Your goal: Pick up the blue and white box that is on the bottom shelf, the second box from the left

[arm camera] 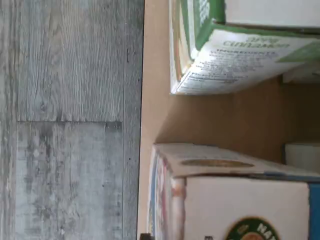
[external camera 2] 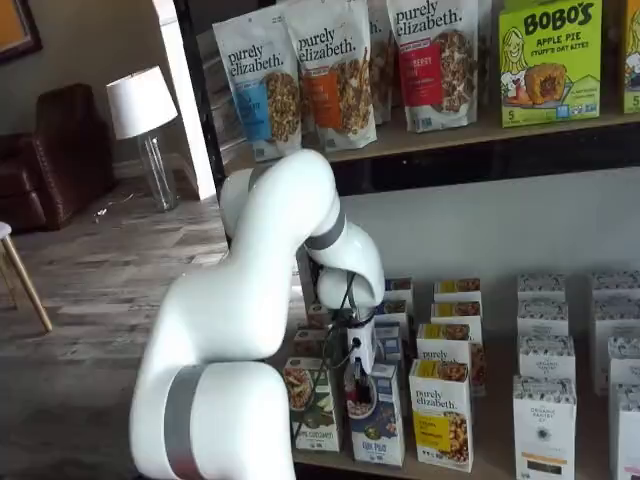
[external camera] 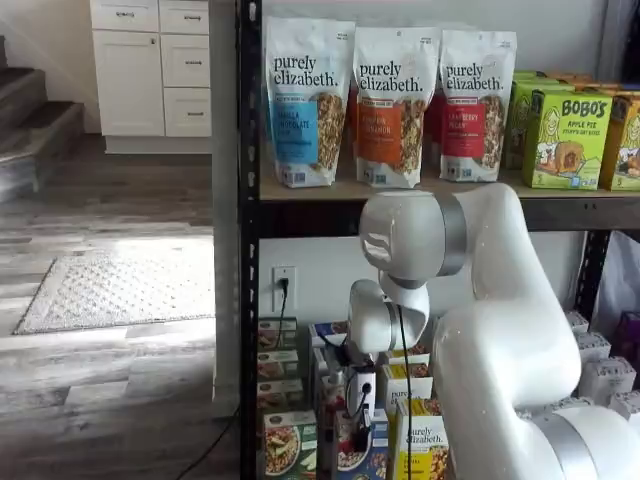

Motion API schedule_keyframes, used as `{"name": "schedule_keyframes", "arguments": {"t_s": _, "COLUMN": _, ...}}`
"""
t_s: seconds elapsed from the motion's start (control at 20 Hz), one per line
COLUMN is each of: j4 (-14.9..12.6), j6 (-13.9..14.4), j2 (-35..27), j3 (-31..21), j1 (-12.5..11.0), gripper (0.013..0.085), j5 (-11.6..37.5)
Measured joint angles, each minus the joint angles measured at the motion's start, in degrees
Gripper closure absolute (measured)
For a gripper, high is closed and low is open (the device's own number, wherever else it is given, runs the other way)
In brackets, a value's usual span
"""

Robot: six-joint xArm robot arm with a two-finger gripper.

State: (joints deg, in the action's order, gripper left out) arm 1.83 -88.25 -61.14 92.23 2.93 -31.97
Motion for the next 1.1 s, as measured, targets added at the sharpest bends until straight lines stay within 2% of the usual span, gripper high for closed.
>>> {"name": "schedule_keyframes", "arguments": {"t_s": 0.1, "j4": 0.03, "j6": 0.06, "j2": 0.02, "j3": -0.01, "j1": 0.07, "gripper": 0.033, "j5": -0.09}}
{"name": "schedule_keyframes", "arguments": {"t_s": 0.35, "j4": -0.45, "j6": 0.48, "j2": 0.32, "j3": -0.6, "j1": 0.11, "gripper": 0.033, "j5": 0.45}}
{"name": "schedule_keyframes", "arguments": {"t_s": 0.5, "j4": -0.22, "j6": 0.24, "j2": 0.54, "j3": -0.86, "j1": 0.06, "gripper": 0.041, "j5": 0.39}}
{"name": "schedule_keyframes", "arguments": {"t_s": 0.65, "j4": -0.01, "j6": 0.05, "j2": 0.74, "j3": -1.07, "j1": 0.04, "gripper": 0.045, "j5": 0.2}}
{"name": "schedule_keyframes", "arguments": {"t_s": 0.7, "j4": 0.02, "j6": 0.01, "j2": 0.82, "j3": -1.17, "j1": 0.03, "gripper": 0.049, "j5": 0.15}}
{"name": "schedule_keyframes", "arguments": {"t_s": 1.1, "j4": -1.23, "j6": 1.13, "j2": 2.04, "j3": -3.18, "j1": 0.09, "gripper": 0.049, "j5": 1.5}}
